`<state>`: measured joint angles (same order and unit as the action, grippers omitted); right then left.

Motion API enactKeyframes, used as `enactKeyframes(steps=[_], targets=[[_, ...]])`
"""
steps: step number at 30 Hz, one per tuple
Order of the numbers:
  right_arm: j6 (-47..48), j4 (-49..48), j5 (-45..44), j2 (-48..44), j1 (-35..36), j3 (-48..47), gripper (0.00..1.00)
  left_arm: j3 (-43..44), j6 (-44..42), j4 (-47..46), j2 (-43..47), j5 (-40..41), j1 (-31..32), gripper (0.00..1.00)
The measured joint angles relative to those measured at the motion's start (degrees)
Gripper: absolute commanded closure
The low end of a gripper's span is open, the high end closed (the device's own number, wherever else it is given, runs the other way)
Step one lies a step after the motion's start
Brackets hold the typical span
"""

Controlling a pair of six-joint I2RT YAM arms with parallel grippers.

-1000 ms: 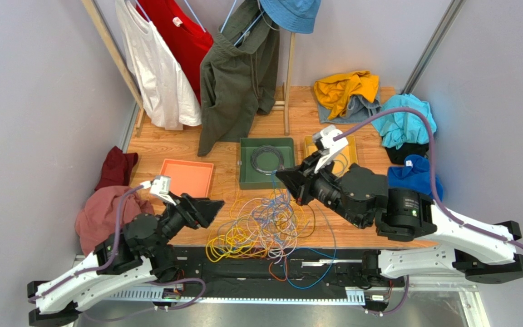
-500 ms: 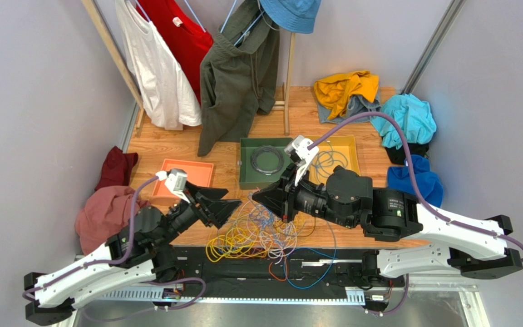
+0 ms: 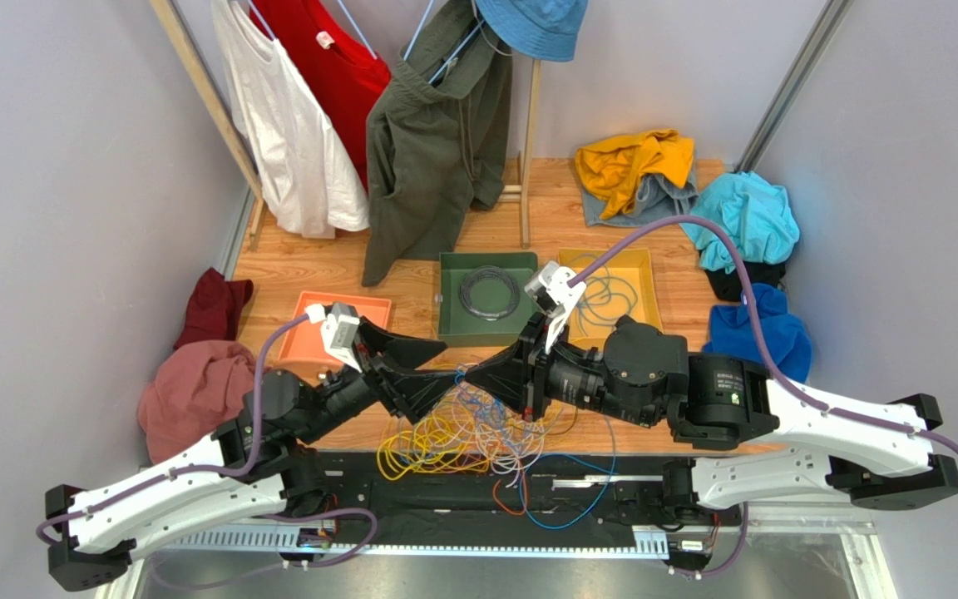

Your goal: Untangle the cables

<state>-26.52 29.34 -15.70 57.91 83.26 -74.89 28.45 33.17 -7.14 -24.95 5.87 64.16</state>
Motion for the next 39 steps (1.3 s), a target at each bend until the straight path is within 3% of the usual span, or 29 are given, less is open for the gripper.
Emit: enactKeyframes(steps=[7,15,29,37,39], targets=[[-0.09,-0.07,-0.74,-1.53,0.24,1.27,1.00,-0.39,-0.50,-0.20,3.23,-0.59,0.00,0.16],[0.02,-0.31,-3.15,-4.17,0.24,2.10,1.00,-9.55,-1.77,0.94,15.17,-2.32,0.00,0.14],[-0.04,-1.84,-2.58,-0.98,0.24,2.12,1.00,-9.38,-8.59,-6.73,5.77,-8.70,0.00,0.09],[-0.31,-2.97,-1.29,-0.87,0.24,2.14,1.00,-5.38,-11.87,-10.19,-0.81,-8.28,0.00,0.19],[-0.57,-3.48,-0.96,-0.87,0.24,2.25,1.00,-4.68,-12.83,-11.02,-2.62,-7.72,0.00,0.32]])
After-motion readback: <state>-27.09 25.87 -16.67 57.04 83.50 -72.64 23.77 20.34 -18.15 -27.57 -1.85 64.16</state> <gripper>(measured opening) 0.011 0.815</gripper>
